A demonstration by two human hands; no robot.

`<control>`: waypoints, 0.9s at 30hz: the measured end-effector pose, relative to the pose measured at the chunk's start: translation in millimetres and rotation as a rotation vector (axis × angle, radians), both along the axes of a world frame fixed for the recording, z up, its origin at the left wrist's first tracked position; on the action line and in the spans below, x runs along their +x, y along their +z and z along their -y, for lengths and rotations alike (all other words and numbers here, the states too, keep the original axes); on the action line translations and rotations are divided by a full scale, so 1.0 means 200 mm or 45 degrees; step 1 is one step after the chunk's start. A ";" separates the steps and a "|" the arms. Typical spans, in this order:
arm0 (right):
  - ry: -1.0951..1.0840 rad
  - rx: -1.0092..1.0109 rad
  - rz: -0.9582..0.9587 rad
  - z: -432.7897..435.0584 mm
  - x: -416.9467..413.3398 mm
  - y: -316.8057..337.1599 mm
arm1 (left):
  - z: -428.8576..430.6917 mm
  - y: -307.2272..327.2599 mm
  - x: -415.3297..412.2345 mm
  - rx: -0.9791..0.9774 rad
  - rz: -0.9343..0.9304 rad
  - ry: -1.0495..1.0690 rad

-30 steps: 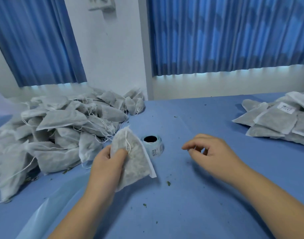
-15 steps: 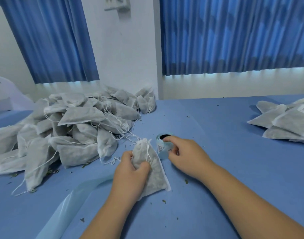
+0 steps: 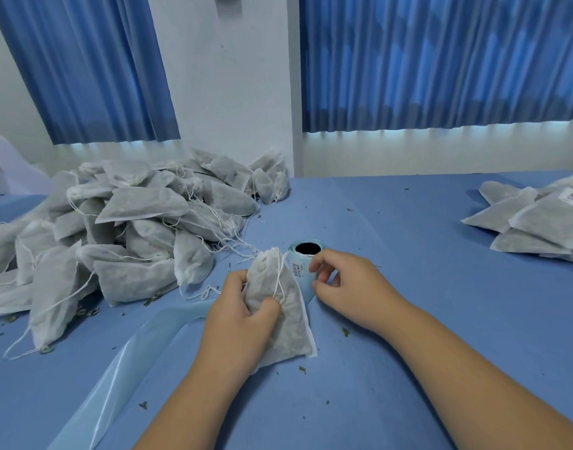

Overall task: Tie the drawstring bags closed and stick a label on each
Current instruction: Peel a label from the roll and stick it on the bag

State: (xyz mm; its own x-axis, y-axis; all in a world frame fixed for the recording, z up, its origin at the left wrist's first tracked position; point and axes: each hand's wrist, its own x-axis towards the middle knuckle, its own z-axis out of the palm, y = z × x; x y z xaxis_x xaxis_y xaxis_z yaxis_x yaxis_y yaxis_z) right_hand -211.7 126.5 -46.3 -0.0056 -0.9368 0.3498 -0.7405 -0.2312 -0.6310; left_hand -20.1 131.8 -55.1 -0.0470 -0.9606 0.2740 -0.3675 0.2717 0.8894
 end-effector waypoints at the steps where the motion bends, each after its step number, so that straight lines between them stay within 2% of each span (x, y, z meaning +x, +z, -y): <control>1: -0.004 0.003 0.005 0.00 0.00 0.00 | 0.00 0.00 0.00 -0.001 -0.001 -0.004; 11: -0.046 -0.024 0.094 -0.02 0.01 0.02 | -0.01 0.00 0.00 0.008 -0.017 -0.040; 17: -0.070 0.030 0.235 -0.03 0.01 0.03 | -0.01 0.00 0.01 0.024 -0.010 -0.039; 27: -0.229 0.157 0.279 -0.05 -0.02 0.05 | 0.00 0.01 0.01 0.094 -0.016 0.053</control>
State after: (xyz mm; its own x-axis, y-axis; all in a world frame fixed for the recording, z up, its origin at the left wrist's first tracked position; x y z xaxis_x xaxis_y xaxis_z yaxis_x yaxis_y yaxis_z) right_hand -215.4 135.8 -35.9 -0.2380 -0.9493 0.2053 -0.6059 -0.0201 -0.7953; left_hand -17.6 132.8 -53.5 -0.0039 -0.9793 0.2025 -0.3660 0.1899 0.9111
